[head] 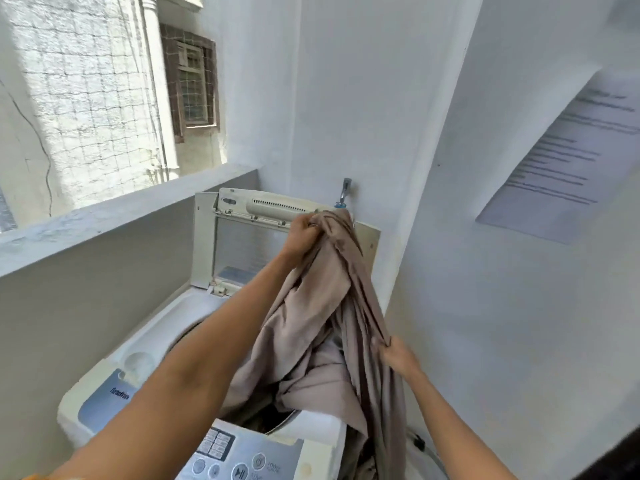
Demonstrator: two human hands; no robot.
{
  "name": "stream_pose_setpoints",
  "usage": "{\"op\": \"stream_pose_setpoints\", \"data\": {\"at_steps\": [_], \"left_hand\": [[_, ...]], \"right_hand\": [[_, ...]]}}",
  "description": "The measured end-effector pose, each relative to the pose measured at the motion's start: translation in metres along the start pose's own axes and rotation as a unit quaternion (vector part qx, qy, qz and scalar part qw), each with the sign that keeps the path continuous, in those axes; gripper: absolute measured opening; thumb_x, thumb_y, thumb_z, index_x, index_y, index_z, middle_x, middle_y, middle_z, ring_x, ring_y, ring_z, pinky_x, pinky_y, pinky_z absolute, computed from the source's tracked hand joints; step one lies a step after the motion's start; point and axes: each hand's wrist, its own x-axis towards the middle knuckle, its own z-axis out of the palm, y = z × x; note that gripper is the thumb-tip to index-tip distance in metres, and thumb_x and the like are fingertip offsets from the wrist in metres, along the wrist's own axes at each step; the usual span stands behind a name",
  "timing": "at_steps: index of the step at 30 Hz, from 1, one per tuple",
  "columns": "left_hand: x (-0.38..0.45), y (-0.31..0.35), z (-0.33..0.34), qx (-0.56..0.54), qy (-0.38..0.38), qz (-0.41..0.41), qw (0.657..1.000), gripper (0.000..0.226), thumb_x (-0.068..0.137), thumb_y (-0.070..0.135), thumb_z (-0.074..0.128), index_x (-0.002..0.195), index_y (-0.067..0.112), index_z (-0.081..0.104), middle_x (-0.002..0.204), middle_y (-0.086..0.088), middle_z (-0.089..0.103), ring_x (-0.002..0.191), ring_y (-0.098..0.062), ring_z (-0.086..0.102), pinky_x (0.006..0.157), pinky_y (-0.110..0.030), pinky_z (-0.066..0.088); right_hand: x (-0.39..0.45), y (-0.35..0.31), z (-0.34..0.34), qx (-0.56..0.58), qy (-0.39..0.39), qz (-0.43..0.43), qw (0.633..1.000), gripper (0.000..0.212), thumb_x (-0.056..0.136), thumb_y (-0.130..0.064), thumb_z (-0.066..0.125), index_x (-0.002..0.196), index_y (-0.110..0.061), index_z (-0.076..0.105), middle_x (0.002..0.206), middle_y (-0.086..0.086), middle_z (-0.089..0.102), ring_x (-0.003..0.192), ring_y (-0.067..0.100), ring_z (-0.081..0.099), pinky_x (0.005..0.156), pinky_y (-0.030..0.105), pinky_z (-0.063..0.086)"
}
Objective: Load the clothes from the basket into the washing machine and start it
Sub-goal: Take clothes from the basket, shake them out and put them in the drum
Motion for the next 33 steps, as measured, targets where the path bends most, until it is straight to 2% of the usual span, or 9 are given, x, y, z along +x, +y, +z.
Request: {"op": "stream_pose_setpoints", "data": {"at_steps": [5,9,14,18,22,25,27,29,33], "left_hand": [[0.013,0.032,-0.024,-0.03,0.118,0.04,0.992,0.03,0.078,-0.01,0.043,0.071,0.011,0.064,0.063,0.01,0.061,0.056,0.013,0.052,0.066,-0.023,0.045],[0.04,0.061,-0.079,-0.048,0.179,0.073,0.98,0.038,0.076,-0.011,0.044,0.064,0.02,0.062,0.058,0.015,0.064,0.063,0.001,0.055,0.066,-0.028,0.047],[0.054,0.09,-0.167,0.072,0.207,0.093,0.971,0.011,0.072,0.02,0.054,0.067,0.02,0.064,0.071,-0.003,0.064,0.072,-0.013,0.056,0.068,-0.031,0.043],[0.027,0.082,-0.198,0.234,0.124,0.027,0.964,0.036,0.067,0.039,0.056,0.09,0.014,0.068,0.092,-0.012,0.068,0.092,-0.026,0.063,0.078,-0.036,0.046],[-0.004,0.044,-0.188,0.283,-0.007,-0.109,0.953,0.043,0.079,0.025,0.065,0.115,0.002,0.061,0.102,-0.007,0.057,0.109,-0.024,0.055,0.078,-0.023,0.035],[-0.019,0.029,-0.18,0.353,-0.182,-0.261,0.88,0.054,0.074,0.016,0.069,0.124,0.016,0.049,0.116,-0.001,0.045,0.124,-0.025,0.044,0.097,-0.038,0.04],[-0.019,0.029,-0.174,0.304,-0.229,-0.279,0.882,0.079,0.066,0.018,0.065,0.139,0.026,0.036,0.133,0.006,0.04,0.129,-0.021,0.035,0.108,-0.047,0.03],[-0.014,0.037,-0.162,0.179,-0.221,-0.247,0.926,0.089,0.062,0.024,0.059,0.145,0.029,0.028,0.144,0.002,0.04,0.133,-0.022,0.035,0.108,-0.046,0.027],[-0.004,0.063,-0.122,0.053,-0.24,-0.161,0.956,0.071,0.081,0.04,0.066,0.143,0.024,0.034,0.129,0.006,0.05,0.118,-0.01,0.05,0.095,-0.028,0.04]], "right_hand": [[0.009,-0.032,-0.057,0.037,0.148,-0.019,0.988,0.034,0.087,-0.016,0.042,0.114,-0.015,0.062,0.116,0.018,0.065,0.107,0.036,0.059,0.085,0.036,0.048],[-0.004,-0.12,-0.14,0.144,0.29,-0.112,0.939,0.036,0.087,-0.009,0.037,0.111,-0.003,0.062,0.116,0.026,0.062,0.109,0.04,0.057,0.087,0.042,0.045],[-0.044,-0.26,-0.247,0.213,0.363,-0.263,0.868,0.055,0.081,-0.024,0.027,0.114,0.0,0.064,0.122,0.023,0.061,0.115,0.034,0.055,0.095,0.04,0.044],[-0.054,-0.331,-0.27,0.217,0.317,-0.313,0.868,0.056,0.074,-0.025,0.028,0.109,-0.008,0.068,0.115,0.015,0.066,0.107,0.031,0.06,0.095,0.045,0.048],[-0.05,-0.346,-0.219,0.197,0.285,-0.285,0.894,0.041,0.091,-0.013,0.03,0.115,-0.004,0.064,0.12,0.015,0.062,0.112,0.029,0.057,0.089,0.033,0.044],[-0.034,-0.338,-0.176,0.171,0.24,-0.238,0.926,0.037,0.094,-0.011,0.032,0.117,-0.001,0.06,0.125,0.017,0.058,0.115,0.03,0.054,0.079,0.026,0.035],[-0.022,-0.332,-0.154,0.163,0.213,-0.215,0.939,0.035,0.092,-0.011,0.034,0.116,-0.001,0.059,0.124,0.018,0.058,0.112,0.029,0.055,0.077,0.026,0.034],[-0.014,-0.326,-0.135,0.161,0.19,-0.197,0.948,0.034,0.091,-0.013,0.036,0.116,-0.002,0.058,0.124,0.018,0.058,0.111,0.029,0.055,0.08,0.028,0.038],[-0.01,-0.326,-0.11,0.155,0.132,-0.186,0.961,0.034,0.09,-0.008,0.035,0.115,0.001,0.056,0.121,0.019,0.058,0.108,0.03,0.056,0.081,0.031,0.043]]}}
